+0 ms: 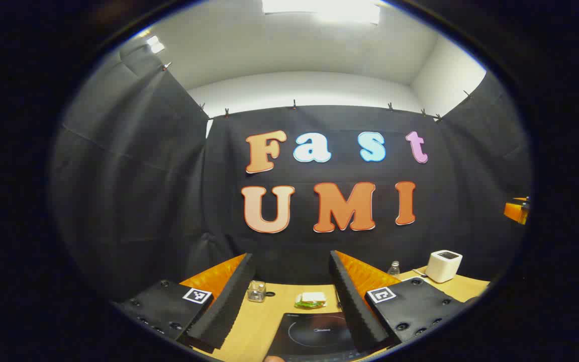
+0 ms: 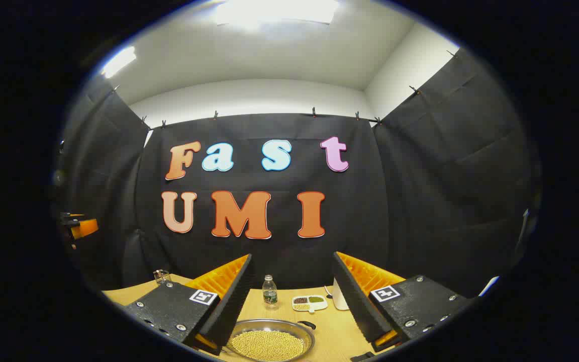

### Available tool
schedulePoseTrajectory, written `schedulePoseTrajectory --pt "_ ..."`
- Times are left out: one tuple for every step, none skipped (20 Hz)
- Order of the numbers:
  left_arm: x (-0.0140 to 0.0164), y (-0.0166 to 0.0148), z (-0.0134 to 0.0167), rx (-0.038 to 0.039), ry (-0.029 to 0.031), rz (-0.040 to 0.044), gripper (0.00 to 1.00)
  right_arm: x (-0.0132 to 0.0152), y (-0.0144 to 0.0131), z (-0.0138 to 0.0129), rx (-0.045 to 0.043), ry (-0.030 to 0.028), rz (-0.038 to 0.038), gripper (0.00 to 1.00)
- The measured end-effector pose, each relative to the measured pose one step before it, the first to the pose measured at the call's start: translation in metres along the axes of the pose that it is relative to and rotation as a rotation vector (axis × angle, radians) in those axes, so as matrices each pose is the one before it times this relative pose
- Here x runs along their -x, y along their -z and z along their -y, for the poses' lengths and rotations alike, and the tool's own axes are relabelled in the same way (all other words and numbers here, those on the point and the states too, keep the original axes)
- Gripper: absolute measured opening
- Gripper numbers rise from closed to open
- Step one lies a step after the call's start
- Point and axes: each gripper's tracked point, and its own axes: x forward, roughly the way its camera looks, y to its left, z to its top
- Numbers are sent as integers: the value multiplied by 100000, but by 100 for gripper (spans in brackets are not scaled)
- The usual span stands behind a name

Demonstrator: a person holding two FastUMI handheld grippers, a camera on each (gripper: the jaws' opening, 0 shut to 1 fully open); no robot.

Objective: First push the handle of the pot to place it horizontally, then grasp the pot with both hands and set it on the induction cooktop.

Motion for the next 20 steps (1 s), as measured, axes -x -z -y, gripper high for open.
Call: schedulePoseTrajectory --pt "375 213 -197 420 -366 57 97 100 -37 -87 678 108 -287 95" --pt "218 167 43 1108 626 -412 96 95 -59 -103 687 263 -353 100" --pt "-13 344 234 996 1247 -868 96 3 -47 -159 625 82 -398 100" --pt "-106 259 204 804 1069 -1021 96 -4 -1 -293 611 -440 -351 95" --pt "-210 318 -31 717 488 -875 96 7 11 -311 364 -424 -308 100" --pt "-107 181 11 515 400 -807 97 50 -52 -217 208 -664 -282 95" --pt "-77 317 73 252 475 -780 96 117 14 -239 126 -1023 46 95" --pt "-86 128 108 357 593 -669 97 -118 21 -231 113 -489 -353 95" --pt "-105 311 217 532 614 -900 96 -158 249 -4 148 -200 -1020 95" --pt "-68 129 84 571 507 -513 96 -91 231 -109 23 -477 -815 95" --pt "61 97 81 21 310 -242 96 -58 167 -57 -312 -362 -606 100" --pt "-90 12 31 -162 53 -275 97 -99 107 42 -518 -66 -408 95" --pt "-88 142 23 217 39 -126 97 -76 148 105 -807 -11 -229 95" --pt "-8 53 11 297 -9 -254 97 -98 231 73 -894 -50 -261 95" --pt "45 48 -139 57 -158 -279 97 -82 215 -8 -880 -145 -503 95" --pt "61 64 -3 -161 -80 -202 97 29 295 68 -849 -158 -546 95" --pt "36 119 71 -75 -56 -220 97 -60 259 111 -665 -144 -605 95" --pt "86 -14 18 29 43 -109 97 -33 300 112 -520 -17 -499 95" --pt "66 23 9 13 9 39 97 -60 213 239 -868 -7 -426 95" --pt "31 -40 22 9 7 125 97 21 291 123 -783 14 -220 90"
